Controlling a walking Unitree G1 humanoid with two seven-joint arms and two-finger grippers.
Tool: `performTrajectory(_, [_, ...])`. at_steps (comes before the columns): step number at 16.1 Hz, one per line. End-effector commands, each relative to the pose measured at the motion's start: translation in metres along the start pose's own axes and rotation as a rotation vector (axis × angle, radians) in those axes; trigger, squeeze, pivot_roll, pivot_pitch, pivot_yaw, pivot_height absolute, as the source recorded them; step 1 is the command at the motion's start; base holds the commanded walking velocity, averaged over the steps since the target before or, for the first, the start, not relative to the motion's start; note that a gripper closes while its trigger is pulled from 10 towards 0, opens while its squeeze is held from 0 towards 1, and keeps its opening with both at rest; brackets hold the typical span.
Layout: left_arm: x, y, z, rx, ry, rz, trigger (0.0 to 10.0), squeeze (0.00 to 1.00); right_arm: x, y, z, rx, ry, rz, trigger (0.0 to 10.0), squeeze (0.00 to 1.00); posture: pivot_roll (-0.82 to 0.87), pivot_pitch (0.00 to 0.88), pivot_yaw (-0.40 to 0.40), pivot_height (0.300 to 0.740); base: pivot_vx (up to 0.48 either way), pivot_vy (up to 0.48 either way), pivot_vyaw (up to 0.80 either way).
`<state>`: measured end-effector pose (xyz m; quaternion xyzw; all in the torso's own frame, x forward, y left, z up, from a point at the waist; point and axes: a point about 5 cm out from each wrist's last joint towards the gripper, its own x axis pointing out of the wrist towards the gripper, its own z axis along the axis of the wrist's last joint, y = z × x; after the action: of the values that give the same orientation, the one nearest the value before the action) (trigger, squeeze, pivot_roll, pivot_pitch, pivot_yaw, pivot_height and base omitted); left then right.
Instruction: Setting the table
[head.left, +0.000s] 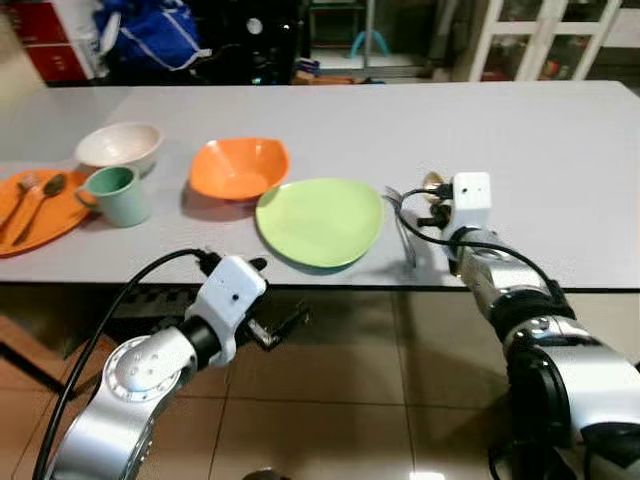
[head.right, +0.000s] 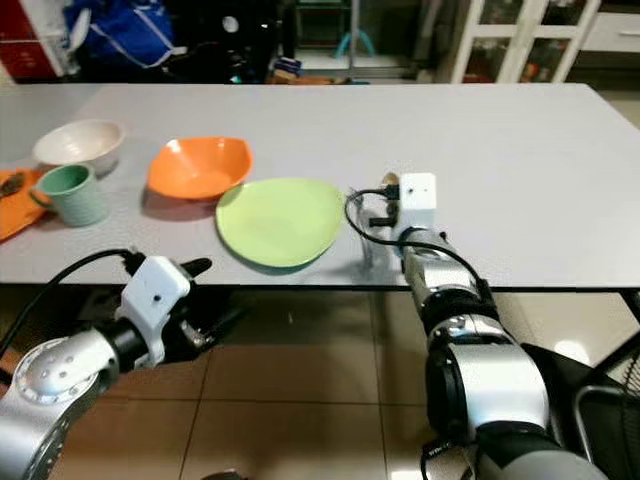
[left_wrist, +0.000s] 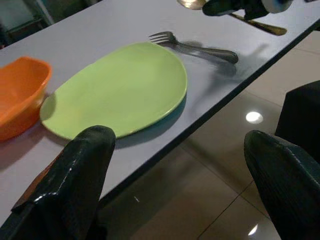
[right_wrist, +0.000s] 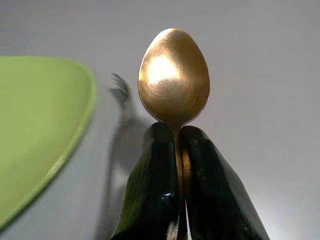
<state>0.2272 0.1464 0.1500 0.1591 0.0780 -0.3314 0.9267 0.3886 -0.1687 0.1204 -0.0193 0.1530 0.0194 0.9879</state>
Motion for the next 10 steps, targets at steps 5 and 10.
performTrajectory(5, [-0.009,0.004,0.019,0.019,-0.055,0.06,10.0,0.0,0.003,0.004,0.012,-0.007,-0.035,-0.055,10.0,0.0,0.22,0.0,0.07,0.74,0.0,0.0,0.0])
performTrajectory(10, [-0.019,0.004,0.022,0.019,-0.045,0.098,10.0,0.0,0.003,0.002,0.014,0.0,-0.046,-0.098,10.0,0.0,0.24,0.025,0.058,0.74,0.0,0.0,0.0])
